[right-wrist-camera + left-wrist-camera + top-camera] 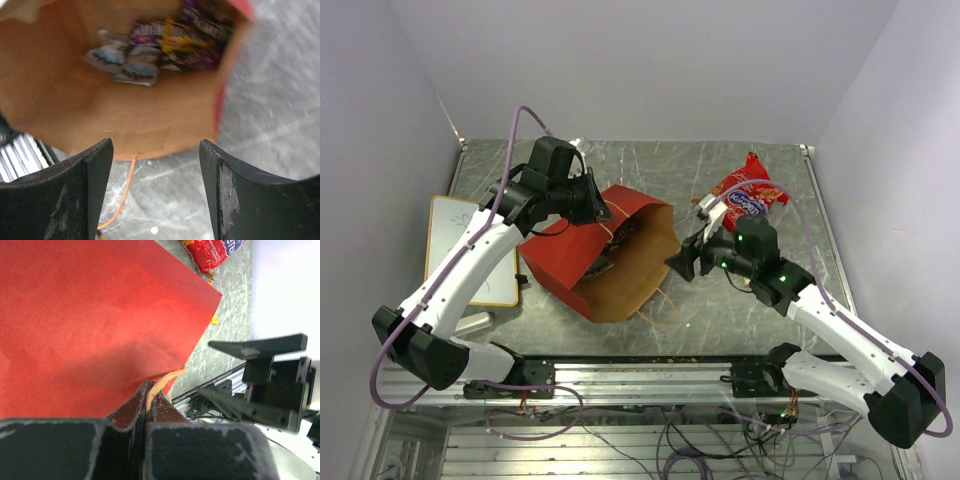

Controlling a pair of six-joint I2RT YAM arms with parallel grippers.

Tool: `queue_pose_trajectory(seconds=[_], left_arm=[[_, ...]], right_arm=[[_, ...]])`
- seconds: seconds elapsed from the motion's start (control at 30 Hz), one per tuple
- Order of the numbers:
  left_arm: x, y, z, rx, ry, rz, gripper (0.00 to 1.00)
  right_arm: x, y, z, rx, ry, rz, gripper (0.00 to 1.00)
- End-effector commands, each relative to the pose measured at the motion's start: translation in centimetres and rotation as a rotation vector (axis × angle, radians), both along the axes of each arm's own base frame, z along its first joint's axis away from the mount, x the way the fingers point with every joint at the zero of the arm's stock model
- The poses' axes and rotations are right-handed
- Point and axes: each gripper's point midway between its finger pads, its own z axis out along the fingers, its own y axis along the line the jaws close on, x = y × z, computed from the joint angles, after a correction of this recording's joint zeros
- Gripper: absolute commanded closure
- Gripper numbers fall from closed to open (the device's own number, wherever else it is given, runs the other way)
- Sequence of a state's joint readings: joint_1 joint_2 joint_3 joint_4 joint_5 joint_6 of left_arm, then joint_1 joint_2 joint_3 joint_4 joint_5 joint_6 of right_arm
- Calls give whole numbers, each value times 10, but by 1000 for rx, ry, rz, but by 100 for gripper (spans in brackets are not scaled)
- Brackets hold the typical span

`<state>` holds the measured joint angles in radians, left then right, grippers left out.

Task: Take the snacks out of the paper bag
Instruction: Take out the snack from the paper bag.

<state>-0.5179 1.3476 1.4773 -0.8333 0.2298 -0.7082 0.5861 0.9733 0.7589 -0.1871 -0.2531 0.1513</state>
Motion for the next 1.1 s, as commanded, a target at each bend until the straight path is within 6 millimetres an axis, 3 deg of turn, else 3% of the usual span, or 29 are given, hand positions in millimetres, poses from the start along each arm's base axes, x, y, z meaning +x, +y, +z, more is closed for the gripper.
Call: queue_pose_trajectory(seconds=[0.0, 0.07, 0.27, 0.6, 0.87, 1.07], left_arm=[[-3, -2, 9, -40, -16, -13, 93], [-4, -1, 6, -34, -9, -19, 93], [-5, -4, 6, -34, -2, -42, 93], [-6, 4, 16, 26, -45, -69, 93], [-10, 4, 24, 22, -76, -108, 93], [-7, 4, 27, 44, -91, -127, 93]], right_arm=[[-24, 46, 31, -5, -394, 374, 32], [-27, 58, 31, -46, -507, 454, 31], [-23, 93, -7, -268, -685, 710, 32], [22, 134, -47, -462, -850, 842, 36], [54, 151, -71, -593, -885, 897, 37], [66, 157, -87, -648, -886, 925, 37]])
